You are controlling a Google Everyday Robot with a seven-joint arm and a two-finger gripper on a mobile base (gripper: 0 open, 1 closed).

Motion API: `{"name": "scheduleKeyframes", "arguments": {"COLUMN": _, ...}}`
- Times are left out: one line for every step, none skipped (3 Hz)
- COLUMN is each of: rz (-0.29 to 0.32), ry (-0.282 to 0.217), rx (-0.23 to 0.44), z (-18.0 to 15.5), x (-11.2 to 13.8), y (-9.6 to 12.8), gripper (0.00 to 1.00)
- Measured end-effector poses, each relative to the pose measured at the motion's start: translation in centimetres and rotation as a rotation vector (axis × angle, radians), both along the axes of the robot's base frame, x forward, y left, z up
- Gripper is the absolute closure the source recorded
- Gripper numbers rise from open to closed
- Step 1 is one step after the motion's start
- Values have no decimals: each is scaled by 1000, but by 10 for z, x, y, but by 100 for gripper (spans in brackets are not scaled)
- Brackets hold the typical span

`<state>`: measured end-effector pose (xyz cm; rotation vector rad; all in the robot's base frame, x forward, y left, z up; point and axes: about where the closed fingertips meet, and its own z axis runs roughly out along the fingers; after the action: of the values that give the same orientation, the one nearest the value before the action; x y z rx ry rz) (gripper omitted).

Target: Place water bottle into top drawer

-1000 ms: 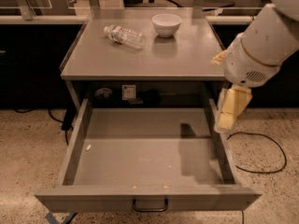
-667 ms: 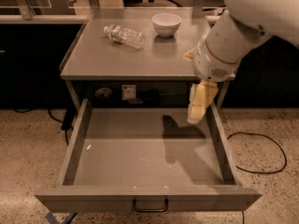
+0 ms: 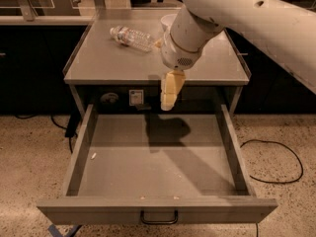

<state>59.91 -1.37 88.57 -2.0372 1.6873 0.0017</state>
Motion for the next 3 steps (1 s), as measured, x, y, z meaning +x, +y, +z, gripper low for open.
{"name": "scheduleKeyframes", "arguments": {"rz": 0, "ry": 0, "rx": 0, "z": 0, "x": 0, "y": 0, "gripper": 0}}
{"name": "scheduleKeyframes", "arguments": {"rz": 14, "ry": -3, "rx": 17, "z": -3, "x": 5, "y": 1, "gripper": 0}}
{"name": "scheduleKeyframes", "arguments": {"rz": 62, "ry": -39, "rx": 16, "z": -9, "x": 38, "y": 3, "gripper": 0}}
